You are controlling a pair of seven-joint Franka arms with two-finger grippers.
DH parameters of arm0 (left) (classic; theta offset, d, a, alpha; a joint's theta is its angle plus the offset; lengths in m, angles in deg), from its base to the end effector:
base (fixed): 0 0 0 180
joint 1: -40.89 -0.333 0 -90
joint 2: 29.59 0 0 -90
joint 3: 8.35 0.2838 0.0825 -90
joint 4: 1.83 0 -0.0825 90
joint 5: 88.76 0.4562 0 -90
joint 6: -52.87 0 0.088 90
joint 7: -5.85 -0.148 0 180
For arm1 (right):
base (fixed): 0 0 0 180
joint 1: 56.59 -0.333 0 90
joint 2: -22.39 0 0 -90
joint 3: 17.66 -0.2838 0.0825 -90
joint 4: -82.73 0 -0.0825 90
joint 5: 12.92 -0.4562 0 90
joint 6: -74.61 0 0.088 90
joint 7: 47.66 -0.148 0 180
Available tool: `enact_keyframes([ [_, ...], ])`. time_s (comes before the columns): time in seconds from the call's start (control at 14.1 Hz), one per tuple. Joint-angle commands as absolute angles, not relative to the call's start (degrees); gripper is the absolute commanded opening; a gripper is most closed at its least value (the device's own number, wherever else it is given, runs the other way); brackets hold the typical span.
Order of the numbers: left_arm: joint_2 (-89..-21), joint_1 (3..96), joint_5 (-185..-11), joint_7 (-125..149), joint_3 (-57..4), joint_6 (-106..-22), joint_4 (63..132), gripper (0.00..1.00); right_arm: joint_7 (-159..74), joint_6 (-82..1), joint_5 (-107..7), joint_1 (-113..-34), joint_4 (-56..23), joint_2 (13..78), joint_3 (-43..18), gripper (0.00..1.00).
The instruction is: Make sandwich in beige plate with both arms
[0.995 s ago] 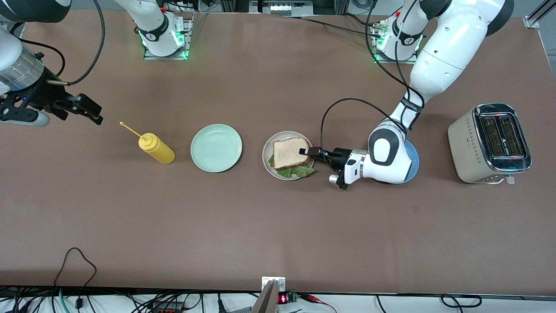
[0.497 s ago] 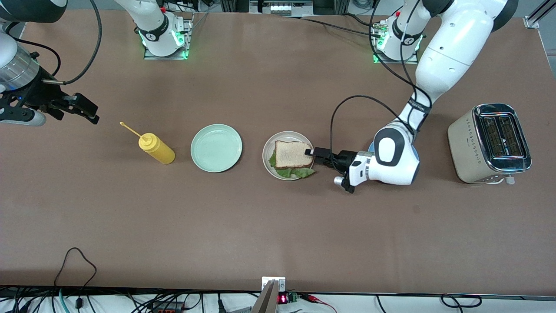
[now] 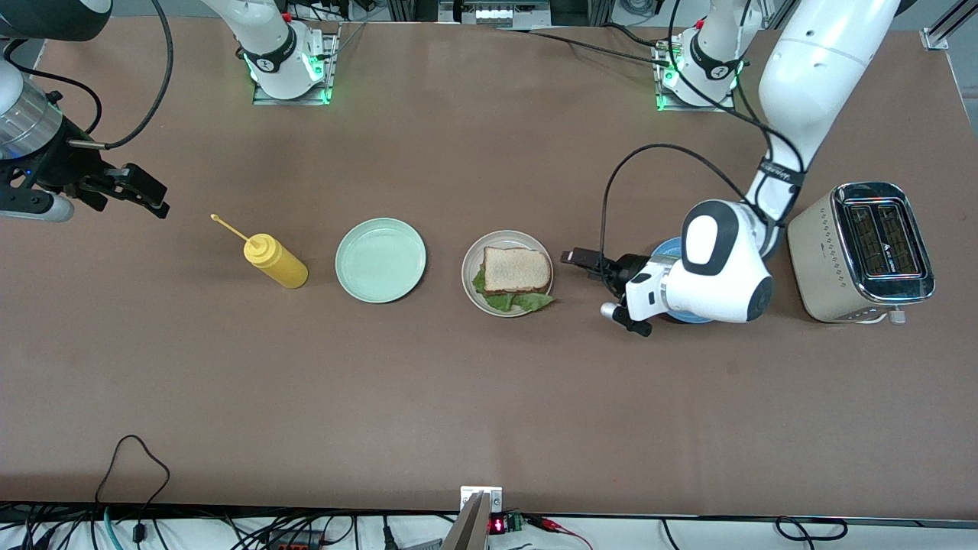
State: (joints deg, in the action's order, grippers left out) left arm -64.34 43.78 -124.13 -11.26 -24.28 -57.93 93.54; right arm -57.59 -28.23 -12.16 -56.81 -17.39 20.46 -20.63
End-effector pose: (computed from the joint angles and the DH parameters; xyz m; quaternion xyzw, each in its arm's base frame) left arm 0.6301 -0.2758 0.1590 0.9187 -0.1285 -0.1597 0.3377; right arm 0.6350 0.0340 0.4957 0.9975 -0.0575 0.0411 0.0027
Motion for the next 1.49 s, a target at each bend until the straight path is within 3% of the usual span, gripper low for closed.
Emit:
enact_keyframes([
  [0.0,-60.36,43.62,-110.97,-3.93,-23.29,-54.63,93.8,1.0,-54.97,-27.78,-11.78,-55.71,-18.17,19.13,-21.8,1.0],
  [0.21,-57.63,43.7,-96.54,1.01,-23.38,-51.82,93.53,1.0,-51.61,-26.03,-12.83,-55.63,-17.81,19.14,-21.44,1.0],
  [0.5,-56.83,43.79,-85.18,2.25,-23.73,-42.69,87.49,1.0,-50.92,-25.67,-12.66,-55.8,-16.94,18.87,-21.88,1.0],
  [0.99,-49.12,43.7,-83.22,2.33,-20.06,-28.35,75.44,1.0,-50.03,-25.23,-12.66,-55.71,-13.78,19.83,-21.88,1.0],
  [1.14,-44.9,43.01,-85.23,2.16,-17.93,-28.69,75.77,1.0,-50.03,-24.1,-12.57,-55.63,-11.58,21.15,-21.88,1.0],
  [1.42,-31.56,42.21,-86.83,6.38,-15.22,-36.93,88.92,1.0,-50.03,-23.48,-12.75,-55.63,-11.22,21.25,-21.88,1.0],
])
